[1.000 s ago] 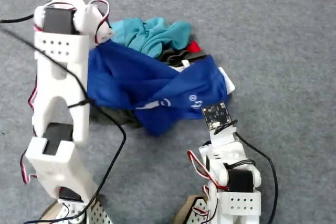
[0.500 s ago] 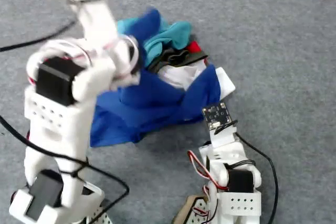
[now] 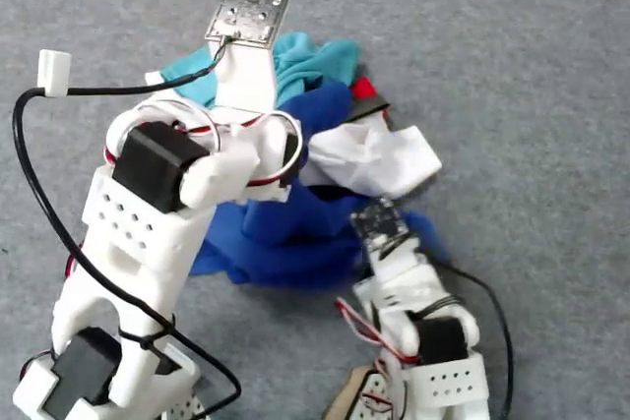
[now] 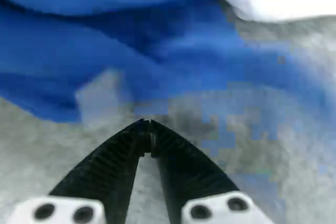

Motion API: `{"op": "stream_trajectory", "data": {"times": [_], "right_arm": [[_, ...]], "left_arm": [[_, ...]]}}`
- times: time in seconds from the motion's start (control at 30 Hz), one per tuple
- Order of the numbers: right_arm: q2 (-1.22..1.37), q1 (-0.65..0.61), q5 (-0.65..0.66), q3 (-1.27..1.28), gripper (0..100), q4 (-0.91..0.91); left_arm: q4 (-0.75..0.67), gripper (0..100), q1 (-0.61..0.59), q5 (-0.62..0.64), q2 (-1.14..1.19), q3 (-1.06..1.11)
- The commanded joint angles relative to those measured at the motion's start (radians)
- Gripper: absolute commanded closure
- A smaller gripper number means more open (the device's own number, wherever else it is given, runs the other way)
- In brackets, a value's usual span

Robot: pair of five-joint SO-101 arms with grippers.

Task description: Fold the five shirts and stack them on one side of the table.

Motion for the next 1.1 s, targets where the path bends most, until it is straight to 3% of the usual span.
{"op": "stream_trajectory", "data": {"times": [0.0, 0.17, 0.27, 0.4, 0.47, 0.57, 0.73, 0.9, 1.07], "right_arm": [[-0.096, -0.070, 0.000, 0.001, 99.5, 0.002], [-0.096, -0.065, 0.005, 0.001, 99.5, -0.015], [-0.096, -0.033, 0.006, 0.001, 99.5, -0.063], [-0.097, 0.093, 0.006, -0.024, 99.6, -0.114], [-0.097, 0.174, 0.006, -0.070, 99.5, -0.160], [-0.097, 0.317, 0.006, -0.147, 99.5, -0.252], [-0.097, 0.544, 0.006, -0.269, 99.4, -0.422], [-0.088, 0.562, 0.006, -0.328, 98.4, -0.511], [-0.087, 0.547, 0.005, -0.331, 85.0, -0.488]], "left_arm": [[0.011, 98, 0.012, 0.000, -0.041, 0.000], [0.011, 98, 0.023, -0.005, -0.124, 0.041], [0.011, 98, 0.097, -0.029, -0.193, 0.089], [0.011, 96, 0.196, -0.069, -0.308, 0.206], [0.011, 89, 0.210, -0.063, -0.354, 0.284], [0.011, 77, 0.167, -0.018, -0.410, 0.391], [0.008, 77, 0.060, 0.012, -0.430, 0.393], [-0.121, 77, -0.074, 0.031, -0.427, 0.327], [-0.350, 76, -0.146, 0.086, -0.286, 0.427]]}}
